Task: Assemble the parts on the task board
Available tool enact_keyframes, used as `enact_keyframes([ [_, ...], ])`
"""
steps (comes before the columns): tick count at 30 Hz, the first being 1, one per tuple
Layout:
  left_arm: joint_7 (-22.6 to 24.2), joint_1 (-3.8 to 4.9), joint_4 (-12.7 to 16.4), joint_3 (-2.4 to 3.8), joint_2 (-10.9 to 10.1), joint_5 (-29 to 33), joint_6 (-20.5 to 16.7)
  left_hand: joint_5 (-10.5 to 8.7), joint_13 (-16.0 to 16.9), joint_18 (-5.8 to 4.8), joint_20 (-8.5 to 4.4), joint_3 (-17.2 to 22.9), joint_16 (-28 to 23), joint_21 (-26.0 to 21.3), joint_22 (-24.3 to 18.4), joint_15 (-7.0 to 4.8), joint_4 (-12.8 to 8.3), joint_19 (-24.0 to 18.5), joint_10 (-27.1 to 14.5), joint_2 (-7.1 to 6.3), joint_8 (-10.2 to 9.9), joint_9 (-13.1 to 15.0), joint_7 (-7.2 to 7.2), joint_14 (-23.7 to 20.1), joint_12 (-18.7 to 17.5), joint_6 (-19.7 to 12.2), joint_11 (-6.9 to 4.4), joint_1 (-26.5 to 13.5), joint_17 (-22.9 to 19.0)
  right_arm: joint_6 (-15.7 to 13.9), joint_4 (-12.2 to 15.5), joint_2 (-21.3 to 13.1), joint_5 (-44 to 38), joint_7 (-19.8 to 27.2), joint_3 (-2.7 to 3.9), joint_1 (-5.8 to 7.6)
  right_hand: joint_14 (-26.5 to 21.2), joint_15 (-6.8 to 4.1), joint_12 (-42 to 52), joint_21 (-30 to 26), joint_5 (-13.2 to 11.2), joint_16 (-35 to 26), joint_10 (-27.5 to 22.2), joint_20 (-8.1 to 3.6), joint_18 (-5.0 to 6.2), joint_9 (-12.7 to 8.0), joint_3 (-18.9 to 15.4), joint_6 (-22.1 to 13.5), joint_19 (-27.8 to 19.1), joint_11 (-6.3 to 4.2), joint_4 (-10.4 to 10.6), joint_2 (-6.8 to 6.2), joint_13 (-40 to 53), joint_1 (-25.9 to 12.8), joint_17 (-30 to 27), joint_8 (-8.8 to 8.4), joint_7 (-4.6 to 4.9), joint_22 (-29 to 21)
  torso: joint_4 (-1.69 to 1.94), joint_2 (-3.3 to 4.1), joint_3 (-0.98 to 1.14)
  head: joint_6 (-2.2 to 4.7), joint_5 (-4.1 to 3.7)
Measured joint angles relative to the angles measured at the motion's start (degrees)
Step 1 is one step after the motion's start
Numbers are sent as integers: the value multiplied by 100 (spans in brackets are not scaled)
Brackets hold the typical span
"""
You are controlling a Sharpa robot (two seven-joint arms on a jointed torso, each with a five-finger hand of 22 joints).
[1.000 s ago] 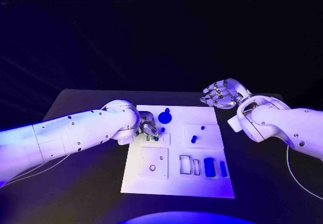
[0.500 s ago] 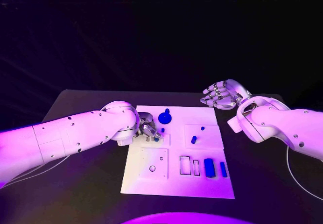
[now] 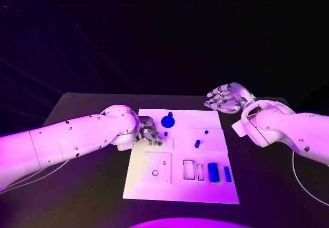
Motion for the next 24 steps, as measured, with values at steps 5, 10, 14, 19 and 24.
enact_keyframes([
  [5, -5, -1, 93, 116, -85, 70, -19, -25, -82, 0, 0, -112, 0, 0, -7, 0, 60, 0, -25, -26, -22, 12, 0, 0, -45, 0, 24, 26, 0, -3, -17, -1, 2, 8, -1, -5, -29, 10, -24, 0, 0, -21, 0, 20, 0, -6, 0, 21, -20, 0, 0, 0, 0, 0, -30, 0, 21, -36, 2, 0, 1, 32, -1],
  [10, -6, 44, 111, 253, -137, 171, -52, -25, -206, 0, 0, -149, 0, -23, -45, 0, 55, -1, -96, -26, -22, 21, 31, 0, -127, -32, 32, 26, 0, -8, -63, -10, 13, 11, -3, -7, -29, 10, -24, 0, 0, -45, 0, 19, 0, -12, 0, 21, -62, 0, 0, -23, 0, -23, -41, 0, 21, -52, 10, -3, 1, 70, 4],
  [14, -7, 162, -2, 350, -156, 244, -66, -25, -282, 0, -22, -223, -35, -69, -110, 0, 75, -45, -161, -26, -22, 37, 57, 0, -193, -78, 52, 26, 0, -12, -98, -14, 28, 11, -5, -7, -29, 11, -24, 0, 0, -45, 0, 19, 0, -12, 0, 21, -62, 0, 0, -23, 0, -23, -44, 0, 20, -59, 10, -5, 0, 94, 19],
  [19, -14, 331, -350, 390, -99, 250, -53, -25, -520, 1, 17, -314, -67, -112, -223, 0, 63, -127, -358, -6, -65, 57, 125, 0, -384, -248, 101, 145, 0, -13, -113, -14, 52, 10, -8, -8, -29, 10, -24, 0, 0, -44, 0, 19, 0, -11, 0, 21, -62, 0, 0, -23, 1, -23, -44, 0, 20, -59, 12, -5, 4, 115, 24],
  [24, -22, 491, -797, 411, 93, 190, 13, -24, -575, 0, 38, -372, -67, -150, -258, 0, 83, -164, -404, 25, -135, 55, 155, 0, -409, -362, 135, 176, 0, -13, -119, -9, 73, 8, -8, -8, -29, 10, -24, 0, 0, -44, 0, 19, 1, -12, 0, 21, -62, 0, 0, -23, 1, -23, -44, 0, 20, -59, 10, 4, 1, 133, 30],
])
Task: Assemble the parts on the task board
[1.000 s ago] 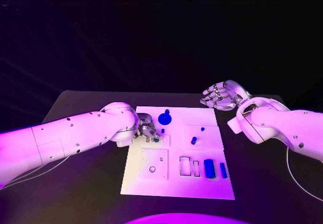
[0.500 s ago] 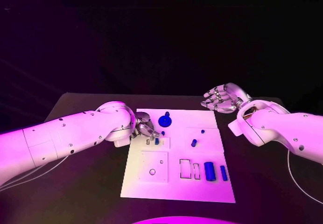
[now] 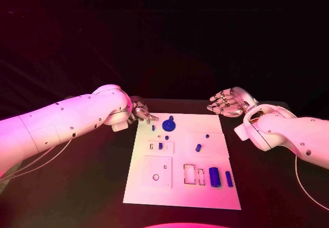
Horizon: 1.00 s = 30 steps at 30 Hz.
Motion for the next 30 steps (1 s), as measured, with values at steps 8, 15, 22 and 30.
enact_keyframes([
  [8, -7, 75, -545, 1, 281, -140, 185, 0, -35, 0, 13, -47, 0, 0, -20, 43, -12, -13, -40, 24, -76, -20, 48, -1, 0, -89, 40, 24, 0, 0, 1, 5, 23, -2, -2, 0, 0, 0, 0, 0, 0, 0, 0, 0, -1, 0, 0, 0, 0, 0, 0, 0, 0, 0, -6, 0, 0, -6, -7, 25, -9, 21, 4],
  [15, -10, 93, -946, -20, 525, -211, 346, 0, -54, 0, 32, -61, 0, 0, -37, 43, 3, -32, -60, 24, -76, -27, 48, -1, -29, -89, 61, 24, 0, 1, 8, 14, 33, -2, -2, 0, 0, 0, 0, 0, 0, 0, 0, 0, -1, 1, 0, 0, 0, 0, 0, 0, 0, 0, -6, 0, 0, -6, -9, 36, -10, 16, 14],
  [22, -10, 87, -1228, -94, 722, -200, 495, 1, -77, 1, 32, -77, 0, -24, -65, 43, -13, -32, -101, 47, -97, -32, 68, -1, -29, -109, 61, 47, 0, 1, 8, 23, 35, -2, -1, 0, 0, 0, 0, 0, 0, 0, 1, 0, 0, 0, 0, 0, 0, 0, 0, 0, 1, 0, -6, 0, 0, -6, -14, 38, -14, -12, 17],
  [30, -10, 45, -1468, -139, 869, -138, 616, 1, -89, 1, 53, -77, 0, -24, -78, 42, -13, -52, -100, 47, -97, -32, 69, -1, -52, -110, 61, 47, 0, 1, 8, 39, 37, 2, -1, 0, 0, 0, 0, 0, 0, 0, 41, 0, 0, -5, 0, 0, 1, -2, 0, 0, 1, 0, -12, 0, 0, -16, -12, 36, -16, -34, 15],
])
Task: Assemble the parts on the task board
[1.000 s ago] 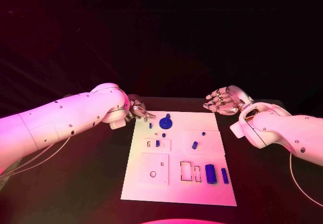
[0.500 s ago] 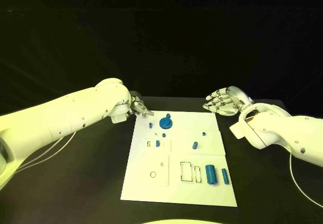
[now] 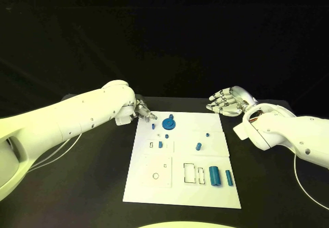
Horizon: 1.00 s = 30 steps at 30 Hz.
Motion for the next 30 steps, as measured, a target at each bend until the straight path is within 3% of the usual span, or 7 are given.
enact_keyframes([
  [13, 0, -116, -173, -45, 128, 125, 81, 0, -23, 0, 0, 0, 0, -26, -20, 25, 0, 0, -20, 27, -21, -5, 0, -16, 0, 0, 20, 27, 0, -1, 0, 11, 4, 17, 0, 0, 0, 0, -23, 0, 0, 0, 0, 0, 0, 0, 0, 0, 0, 0, 0, 0, 0, 0, -6, 0, 0, -13, -3, -4, 5, -29, -2],
  [30, 1, -142, -163, -54, 123, 278, 141, 1, -13, 0, 22, -16, 0, -26, -19, 41, -16, -21, -62, 123, -21, -5, 0, 0, 0, 0, 20, 222, 0, -1, -4, 16, 8, 29, 0, 0, 0, 0, -23, 0, 0, -22, 0, 0, 0, -5, 0, 17, 0, 0, 0, 0, 0, 0, -16, 0, -17, -24, 1, -14, 11, -49, -7],
])
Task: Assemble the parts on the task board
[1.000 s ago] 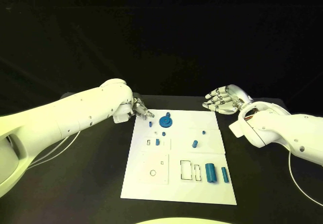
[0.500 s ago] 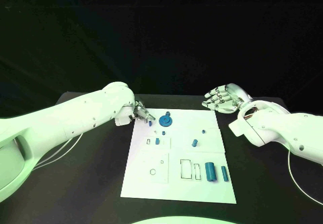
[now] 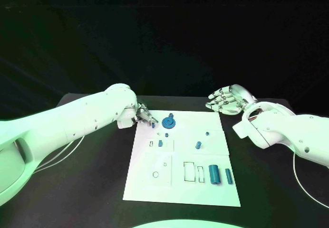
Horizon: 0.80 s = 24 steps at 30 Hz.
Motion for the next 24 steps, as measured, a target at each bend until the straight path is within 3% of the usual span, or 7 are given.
enact_keyframes([
  [8, 1, -2, 56, 0, -18, 72, 41, 0, -6, 0, 0, 0, 0, 0, -2, 0, 0, 0, 0, 21, 0, 11, 0, 0, 0, 0, 0, 193, 0, 1, -26, 15, 1, -1, 0, 0, 0, 0, 0, 0, 0, 0, 0, 0, 0, 0, 0, 0, 0, 0, 0, 0, 0, 0, 0, 0, 0, 0, 1, 1, -2, -1, -1],
  [10, 1, -2, 56, 0, -19, 82, 46, 0, -6, 0, 0, 0, 0, 0, -2, 0, 0, 0, -12, 86, 0, 11, 0, 0, 0, 0, -12, 258, 0, 1, -28, 16, 1, -3, 0, 0, 0, 0, 0, 0, 0, 0, 0, 0, 0, 0, 0, 0, 0, 0, 0, 0, 0, 0, 0, 0, 0, 0, 1, 1, -2, -1, -1],
  [18, 1, -3, 52, 0, -23, 114, 47, 0, -12, 0, 0, 17, 0, 0, -3, 0, -17, 0, -20, 143, 0, 24, 0, 0, 0, 0, -21, 447, 0, 2, -32, 19, 1, -7, 0, 0, 0, 0, 0, 0, 0, 0, 0, 0, 0, 0, 0, 0, 0, 0, 0, 0, 0, 0, 0, 0, 0, 0, 0, 3, -2, -4, -9],
  [24, 6, -1, 49, 2, -24, 159, 28, -1, -44, 0, -1, 287, -22, -2, -2, 0, -120, -1, -41, 322, -1, 45, -28, 0, 0, -30, -41, 916, 4, 3, -33, 21, 1, -8, 0, 0, 0, 0, 0, 0, 0, 0, 0, 0, 0, 0, 0, 0, 0, 0, 0, 0, 0, 0, 1, 0, 0, 0, 0, 4, -1, -11, -9],
])
